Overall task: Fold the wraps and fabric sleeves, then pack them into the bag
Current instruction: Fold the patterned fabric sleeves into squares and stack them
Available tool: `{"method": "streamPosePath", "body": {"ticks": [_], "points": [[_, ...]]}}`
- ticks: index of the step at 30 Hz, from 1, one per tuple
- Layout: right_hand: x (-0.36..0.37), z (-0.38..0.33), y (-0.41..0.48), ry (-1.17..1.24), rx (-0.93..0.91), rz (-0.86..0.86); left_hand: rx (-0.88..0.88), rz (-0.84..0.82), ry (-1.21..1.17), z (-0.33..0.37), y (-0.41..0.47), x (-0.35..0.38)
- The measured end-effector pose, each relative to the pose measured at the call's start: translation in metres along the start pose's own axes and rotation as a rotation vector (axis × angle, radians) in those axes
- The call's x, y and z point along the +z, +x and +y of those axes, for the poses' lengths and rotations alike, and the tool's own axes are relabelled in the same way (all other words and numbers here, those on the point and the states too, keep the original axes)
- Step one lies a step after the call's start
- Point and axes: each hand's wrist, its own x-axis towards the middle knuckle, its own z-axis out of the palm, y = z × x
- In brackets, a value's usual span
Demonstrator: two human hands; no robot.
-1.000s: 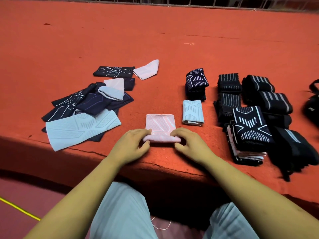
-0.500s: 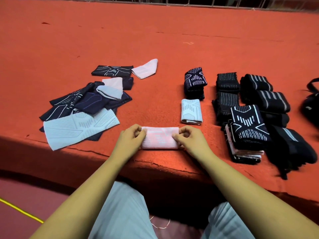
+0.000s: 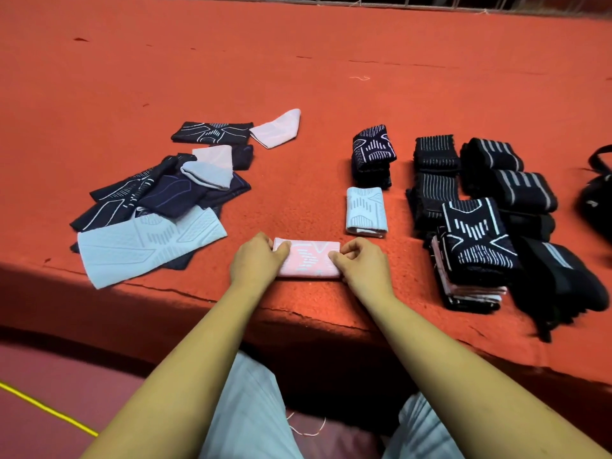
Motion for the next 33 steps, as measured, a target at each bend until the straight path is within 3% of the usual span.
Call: {"method": "streamPosePath", "body": {"ticks": [6,9,11,14,17,21,23,25,27,30,33], "points": [[-0.003,-0.006,-0.005,-0.002,-0.021,-0.022,0.106,-0.105,-0.391,0.0,-0.001,-0.013],[-0.013,-0.011,-0.005,0.043,0.006,-0.089,0.163,-0.255,-0.671,0.003,-0.006,-0.022],[-0.025,-0.015,-0.006,-0.127,-0.058,-0.087,0.228,-0.327,-0.686,0.008,-0.004,-0.029],[-0.042,-0.03,-0.009,-0.488,-0.344,-0.117,0.397,-0.4,-0.64,0.023,0.001,-0.044],[-0.054,-0.047,-0.009,-0.331,-0.417,-0.364,0.515,-0.538,-0.615,0.042,0.005,-0.058],[-0.066,-0.048,-0.007,-0.018,-0.262,-0.53,0.509,-0.681,-0.658,0.055,0.01,-0.07],[-0.066,-0.045,-0.007,0.141,-0.17,-0.505,0.449,-0.597,-0.724,0.062,0.01,-0.067],[-0.063,-0.043,-0.005,0.31,-0.091,-0.406,0.262,-0.466,-0.893,0.067,0.011,-0.053],[-0.057,-0.039,0.001,0.471,0.01,-0.285,0.063,-0.481,-1.048,0.072,0.009,-0.037],[-0.053,-0.033,0.015,0.506,0.111,-0.142,0.076,-0.511,-0.97,0.082,0.009,-0.011],[-0.054,-0.03,0.028,0.421,0.134,-0.038,0.051,-0.377,-0.914,0.098,0.017,0.006]]}}
